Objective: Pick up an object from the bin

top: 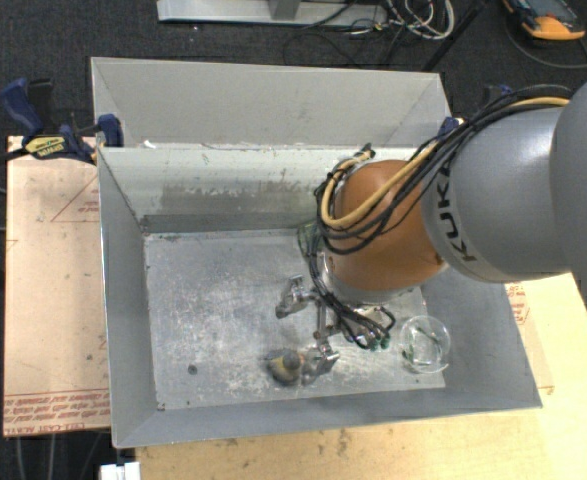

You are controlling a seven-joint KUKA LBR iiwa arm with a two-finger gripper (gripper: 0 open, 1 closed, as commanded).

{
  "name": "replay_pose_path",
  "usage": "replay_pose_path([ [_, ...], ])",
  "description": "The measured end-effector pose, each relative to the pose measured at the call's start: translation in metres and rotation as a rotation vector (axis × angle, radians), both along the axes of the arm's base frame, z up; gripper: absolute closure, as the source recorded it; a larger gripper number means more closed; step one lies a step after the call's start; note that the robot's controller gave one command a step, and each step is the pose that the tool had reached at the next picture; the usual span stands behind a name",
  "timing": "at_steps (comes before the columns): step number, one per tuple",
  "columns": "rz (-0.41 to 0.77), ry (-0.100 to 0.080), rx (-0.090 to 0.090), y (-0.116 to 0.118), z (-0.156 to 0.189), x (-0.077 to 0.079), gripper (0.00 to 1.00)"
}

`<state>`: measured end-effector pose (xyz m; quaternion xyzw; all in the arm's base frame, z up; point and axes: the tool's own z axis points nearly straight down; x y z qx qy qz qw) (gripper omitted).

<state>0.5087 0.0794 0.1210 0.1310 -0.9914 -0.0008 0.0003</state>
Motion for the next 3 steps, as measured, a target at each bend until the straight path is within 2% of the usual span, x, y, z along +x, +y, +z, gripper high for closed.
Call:
replay_pose_path([
  [1, 0.208, 0.003, -0.001, 0.004, -0.03, -0.012, 1.0],
  [2, 0.208, 0.003, -0.001, 0.004, -0.03, -0.012, 1.0],
  [3, 0.22, -0.004, 0.0, 0.019, 0.111, -0.005, 1.0],
])
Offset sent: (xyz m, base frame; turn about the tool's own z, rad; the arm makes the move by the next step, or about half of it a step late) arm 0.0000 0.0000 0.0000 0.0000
